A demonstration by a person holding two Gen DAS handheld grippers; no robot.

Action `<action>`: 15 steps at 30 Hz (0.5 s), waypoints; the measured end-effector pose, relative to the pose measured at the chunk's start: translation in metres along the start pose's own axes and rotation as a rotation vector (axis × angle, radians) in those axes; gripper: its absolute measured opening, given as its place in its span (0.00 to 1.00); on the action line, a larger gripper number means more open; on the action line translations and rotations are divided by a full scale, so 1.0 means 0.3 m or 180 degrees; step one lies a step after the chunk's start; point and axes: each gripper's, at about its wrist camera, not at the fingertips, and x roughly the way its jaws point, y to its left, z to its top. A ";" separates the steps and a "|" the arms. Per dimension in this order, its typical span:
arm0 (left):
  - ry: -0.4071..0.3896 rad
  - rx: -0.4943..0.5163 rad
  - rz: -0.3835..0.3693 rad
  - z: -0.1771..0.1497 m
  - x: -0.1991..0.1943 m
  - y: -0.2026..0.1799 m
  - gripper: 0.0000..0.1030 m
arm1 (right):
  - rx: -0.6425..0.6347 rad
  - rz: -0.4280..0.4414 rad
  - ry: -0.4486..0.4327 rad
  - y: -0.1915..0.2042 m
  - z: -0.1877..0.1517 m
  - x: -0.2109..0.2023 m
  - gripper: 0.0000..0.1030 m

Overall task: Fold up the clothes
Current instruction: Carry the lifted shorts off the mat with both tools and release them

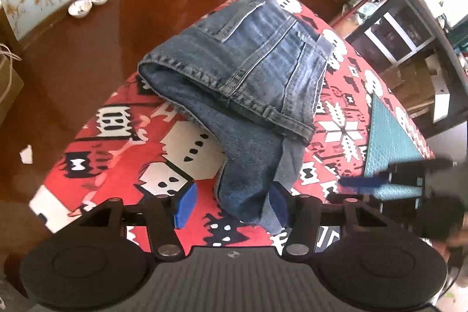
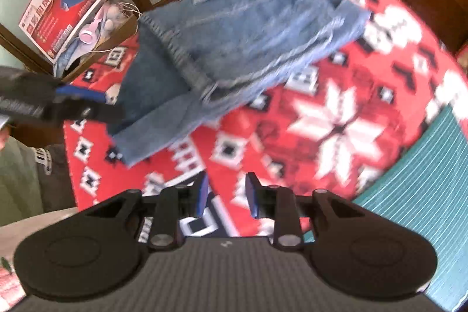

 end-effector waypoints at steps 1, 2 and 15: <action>0.0014 -0.0073 -0.0053 0.002 0.012 0.017 0.52 | 0.0056 0.0020 -0.0001 0.005 -0.013 0.004 0.30; 0.0024 -0.0149 -0.0107 0.003 0.021 0.033 0.52 | 0.0096 0.0043 -0.0017 0.012 -0.026 0.007 0.30; 0.0391 -0.0835 -0.0734 -0.020 0.084 0.079 0.24 | -0.0101 0.0234 -0.0199 0.098 -0.070 0.026 0.31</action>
